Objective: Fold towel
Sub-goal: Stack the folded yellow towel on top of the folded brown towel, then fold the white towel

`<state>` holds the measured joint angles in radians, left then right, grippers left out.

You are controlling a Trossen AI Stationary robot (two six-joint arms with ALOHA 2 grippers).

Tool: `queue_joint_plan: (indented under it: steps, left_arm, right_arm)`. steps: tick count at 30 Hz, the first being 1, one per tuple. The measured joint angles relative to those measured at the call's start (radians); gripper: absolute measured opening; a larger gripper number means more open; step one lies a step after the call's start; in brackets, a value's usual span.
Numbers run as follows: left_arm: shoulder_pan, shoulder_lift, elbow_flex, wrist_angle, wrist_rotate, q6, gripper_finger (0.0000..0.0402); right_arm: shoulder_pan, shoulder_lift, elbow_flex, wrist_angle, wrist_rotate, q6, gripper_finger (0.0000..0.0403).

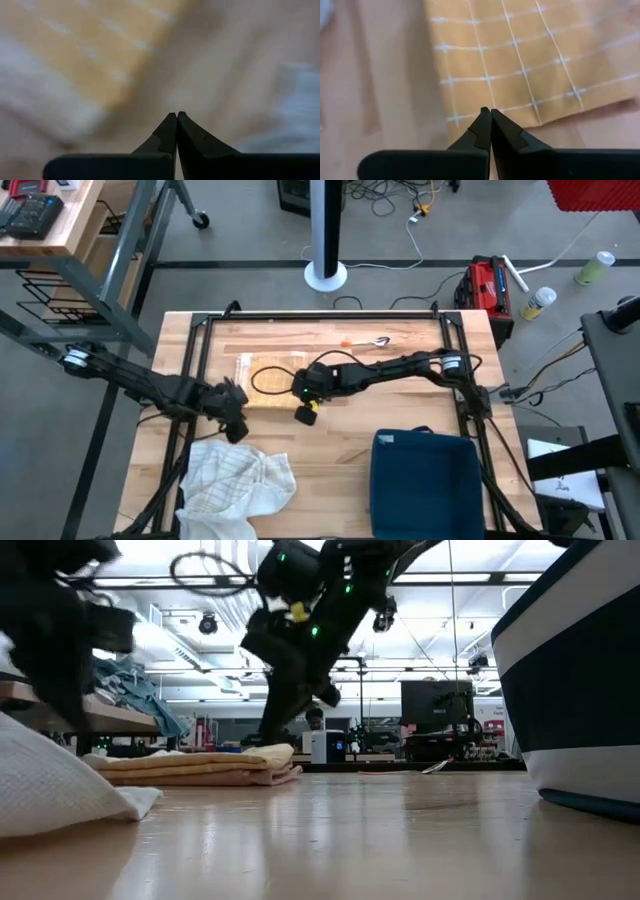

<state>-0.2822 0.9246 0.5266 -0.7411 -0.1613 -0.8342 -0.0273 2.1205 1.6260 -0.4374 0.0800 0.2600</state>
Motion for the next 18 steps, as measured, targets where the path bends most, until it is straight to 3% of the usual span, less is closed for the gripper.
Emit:
queue_joint_plan:
  steps: [3,8,12,18]
  left_arm:
    - [-0.034,-0.039,0.000,0.044,0.114,-0.079,0.0000]
    - [-0.157,-0.058,-0.001,0.094,0.138,-0.190,0.0000]
    - [-0.301,-0.030,-0.008,0.231,0.118,-0.284,0.0000]
    - [-0.498,0.105,-0.009,0.491,0.017,-0.421,0.0001]
  right_arm:
    - [0.025,-0.044,-0.002,-0.041,-0.009,-0.042,0.0000]
    - [0.108,-0.096,-0.025,-0.107,-0.017,-0.080,0.0000]
    - [0.199,-0.105,-0.045,-0.073,0.009,-0.122,0.0000]
    - [0.295,-0.101,-0.094,0.151,0.017,-0.234,0.0000]
